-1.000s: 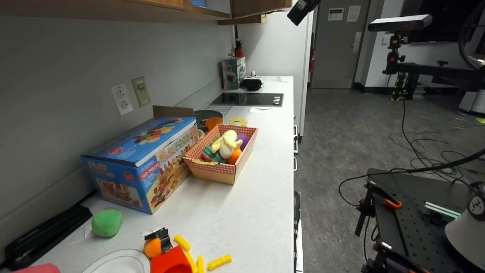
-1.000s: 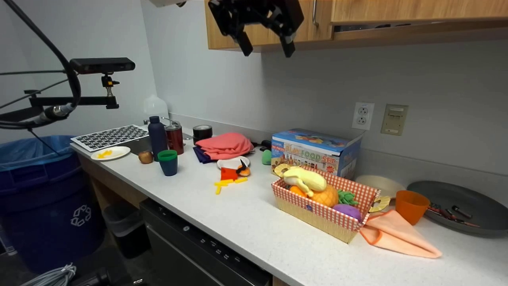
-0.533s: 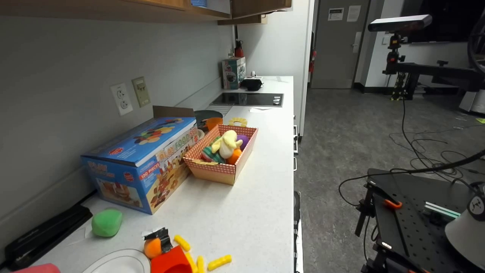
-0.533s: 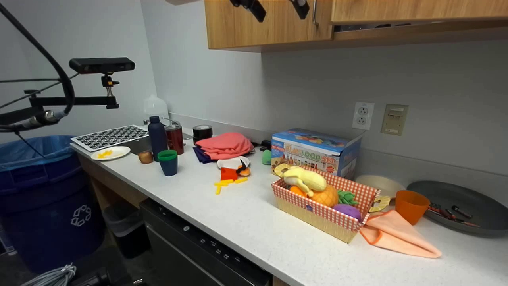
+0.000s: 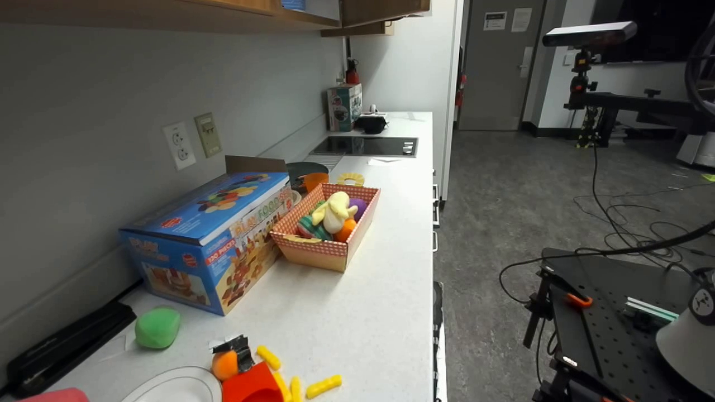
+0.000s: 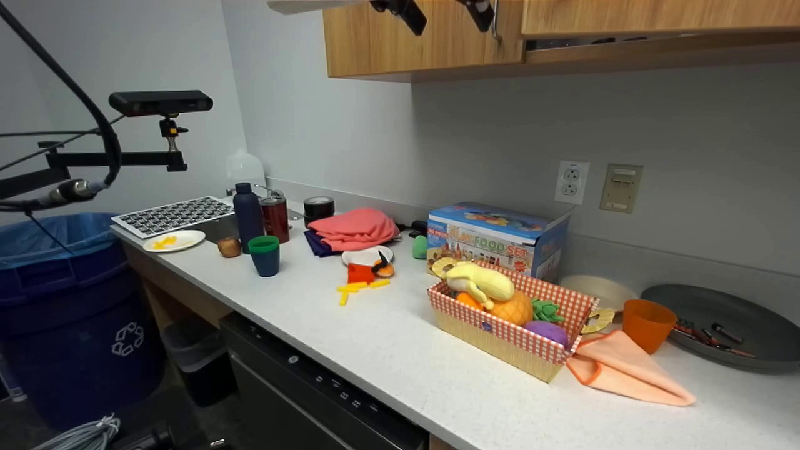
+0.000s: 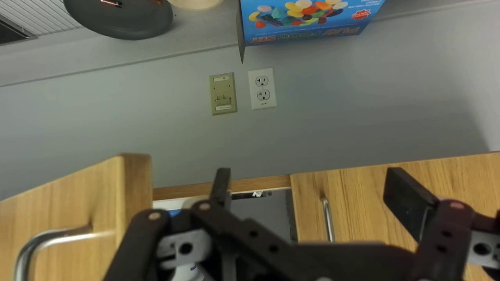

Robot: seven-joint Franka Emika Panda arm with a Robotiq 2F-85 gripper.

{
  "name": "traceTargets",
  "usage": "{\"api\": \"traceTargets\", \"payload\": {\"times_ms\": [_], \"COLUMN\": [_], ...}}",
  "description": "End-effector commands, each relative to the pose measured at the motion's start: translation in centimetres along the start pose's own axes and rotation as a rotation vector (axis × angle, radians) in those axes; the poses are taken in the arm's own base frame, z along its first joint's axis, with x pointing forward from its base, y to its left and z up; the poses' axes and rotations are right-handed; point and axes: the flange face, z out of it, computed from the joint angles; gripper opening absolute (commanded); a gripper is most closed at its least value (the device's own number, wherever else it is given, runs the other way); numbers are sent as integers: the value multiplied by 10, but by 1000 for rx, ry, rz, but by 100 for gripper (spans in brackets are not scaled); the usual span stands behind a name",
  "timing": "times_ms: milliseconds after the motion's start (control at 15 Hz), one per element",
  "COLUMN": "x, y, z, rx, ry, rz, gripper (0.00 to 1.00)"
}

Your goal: Open the cabinet door

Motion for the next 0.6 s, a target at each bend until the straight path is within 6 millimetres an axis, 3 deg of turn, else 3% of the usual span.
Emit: {"api": "traceTargets", "payload": {"times_ms": [0,333,533], "x": [17,68,79], "y": [1,12,17], "z": [0,-9,-10], "rx": [-21,-90,-129], "ry": [59,231,259], "rz": [-22,-75,-98], "gripper": [100,100,100]}}
